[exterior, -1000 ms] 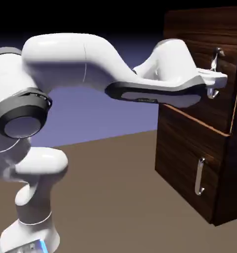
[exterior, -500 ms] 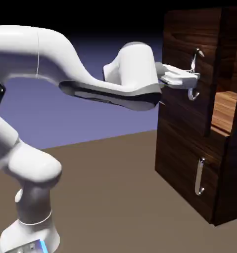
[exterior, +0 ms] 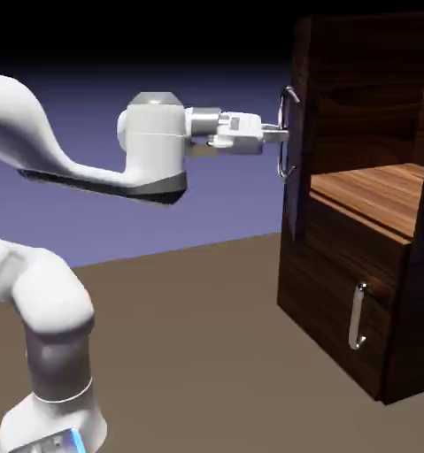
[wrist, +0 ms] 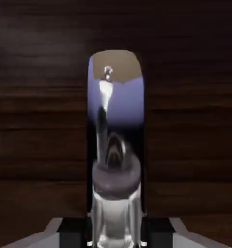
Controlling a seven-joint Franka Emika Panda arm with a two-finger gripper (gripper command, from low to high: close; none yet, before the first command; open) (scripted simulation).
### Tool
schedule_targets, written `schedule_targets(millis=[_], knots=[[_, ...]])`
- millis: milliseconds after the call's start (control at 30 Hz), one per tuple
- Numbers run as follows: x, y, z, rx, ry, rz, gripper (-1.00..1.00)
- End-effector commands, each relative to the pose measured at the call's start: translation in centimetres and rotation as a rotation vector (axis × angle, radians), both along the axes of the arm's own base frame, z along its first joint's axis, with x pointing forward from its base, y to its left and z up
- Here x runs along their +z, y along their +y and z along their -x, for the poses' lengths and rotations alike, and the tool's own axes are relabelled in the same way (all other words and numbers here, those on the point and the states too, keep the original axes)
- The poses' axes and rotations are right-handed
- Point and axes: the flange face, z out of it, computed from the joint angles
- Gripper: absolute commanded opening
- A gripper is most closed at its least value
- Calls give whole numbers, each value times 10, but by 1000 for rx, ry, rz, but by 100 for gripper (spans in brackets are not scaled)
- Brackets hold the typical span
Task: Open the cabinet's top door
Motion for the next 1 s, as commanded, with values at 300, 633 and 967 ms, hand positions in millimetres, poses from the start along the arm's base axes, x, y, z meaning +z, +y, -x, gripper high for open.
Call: schedule_targets(millis=[300,633,967], knots=[[0,77,47,-226,0,-4,-100],[0,166,76,-463,0,-4,-100],[0,259,84,-701,-1,-4,-100]])
